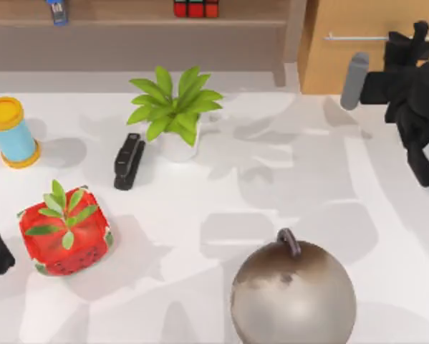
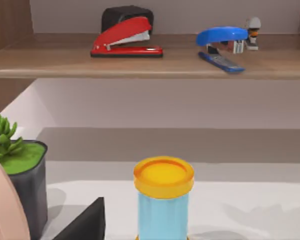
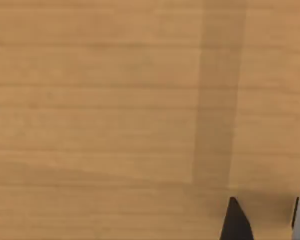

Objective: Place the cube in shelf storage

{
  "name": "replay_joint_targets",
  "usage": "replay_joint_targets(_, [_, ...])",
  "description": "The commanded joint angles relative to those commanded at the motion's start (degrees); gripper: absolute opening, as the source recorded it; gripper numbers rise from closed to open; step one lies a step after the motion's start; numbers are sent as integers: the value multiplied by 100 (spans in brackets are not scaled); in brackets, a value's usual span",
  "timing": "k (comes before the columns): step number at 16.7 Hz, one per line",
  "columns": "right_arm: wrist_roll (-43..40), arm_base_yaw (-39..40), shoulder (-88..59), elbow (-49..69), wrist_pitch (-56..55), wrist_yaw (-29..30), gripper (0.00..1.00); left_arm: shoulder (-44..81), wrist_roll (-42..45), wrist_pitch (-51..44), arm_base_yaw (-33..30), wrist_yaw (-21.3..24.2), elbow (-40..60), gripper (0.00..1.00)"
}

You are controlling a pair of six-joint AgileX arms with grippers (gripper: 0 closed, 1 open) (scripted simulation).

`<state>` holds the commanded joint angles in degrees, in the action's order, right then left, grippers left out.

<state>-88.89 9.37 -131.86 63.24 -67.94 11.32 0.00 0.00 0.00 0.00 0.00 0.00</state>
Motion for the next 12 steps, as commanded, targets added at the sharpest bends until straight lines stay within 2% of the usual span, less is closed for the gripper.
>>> replay_joint_targets(6, [0,0,0,0,0,0,98,0,0,0,0,0,0,100])
replay_joint_targets(12, [0,0,0,0,0,0,100,0,0,0,0,0,0,100])
